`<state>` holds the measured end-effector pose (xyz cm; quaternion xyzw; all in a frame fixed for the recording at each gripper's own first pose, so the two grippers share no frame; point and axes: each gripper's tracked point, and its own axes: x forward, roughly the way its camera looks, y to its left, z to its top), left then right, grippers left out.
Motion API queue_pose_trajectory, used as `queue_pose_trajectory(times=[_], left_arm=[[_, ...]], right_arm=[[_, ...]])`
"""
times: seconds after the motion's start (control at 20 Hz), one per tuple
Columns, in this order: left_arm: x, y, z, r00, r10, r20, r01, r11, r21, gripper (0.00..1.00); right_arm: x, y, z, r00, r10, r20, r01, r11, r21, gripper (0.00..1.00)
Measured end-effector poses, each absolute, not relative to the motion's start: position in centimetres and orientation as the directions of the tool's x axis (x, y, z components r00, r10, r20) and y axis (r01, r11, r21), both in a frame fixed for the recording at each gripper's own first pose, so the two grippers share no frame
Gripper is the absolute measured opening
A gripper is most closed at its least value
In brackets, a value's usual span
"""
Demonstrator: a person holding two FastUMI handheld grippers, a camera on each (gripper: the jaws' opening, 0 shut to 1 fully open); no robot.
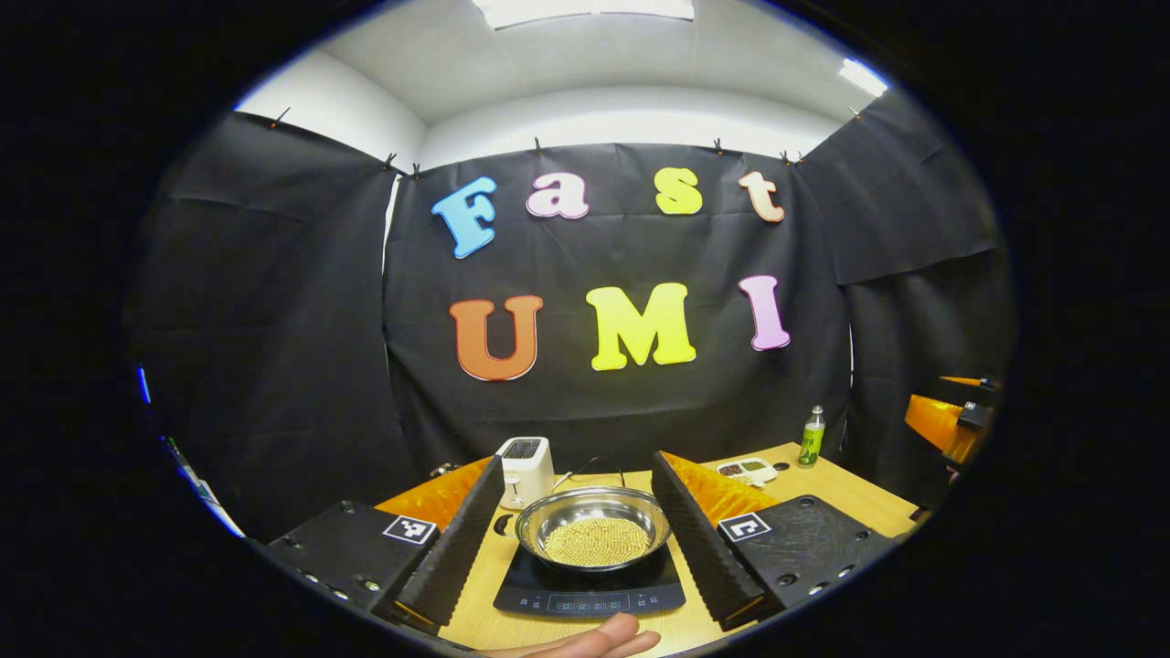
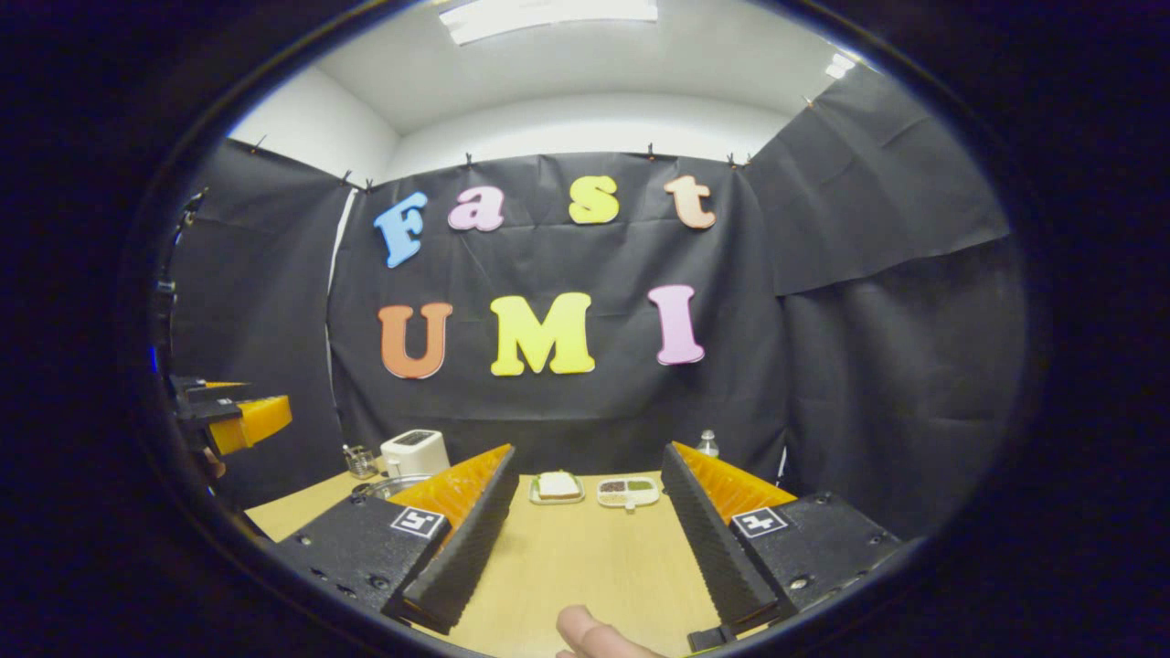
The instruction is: First push the handle of the pot to place it horizontally, then grasp the pot with both hands and set it on the induction cooktop.
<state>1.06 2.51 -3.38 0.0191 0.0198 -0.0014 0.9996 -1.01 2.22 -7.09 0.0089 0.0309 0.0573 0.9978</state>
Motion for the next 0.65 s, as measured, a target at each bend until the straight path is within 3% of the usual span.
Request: queue_pose_trajectory(times=[0.25, 0.65], left_arm=[[-3.2, 2.4, -4.5, 0.999, 0.042, -0.015, -0.042, 0.999, -0.003, 0.96], [-4.7, 1.0, -4.1, 1.0, -0.015, 0.016, 0.015, 1.0, 0.003, 0.96]], right_arm=[[-4.9, -1.5, -6.5, 0.997, 0.076, -0.027, -0.074, 0.995, 0.06, 0.99], [-5.9, -2.7, -6.5, 0.998, 0.068, -0.017, -0.067, 0.996, 0.055, 0.96]])
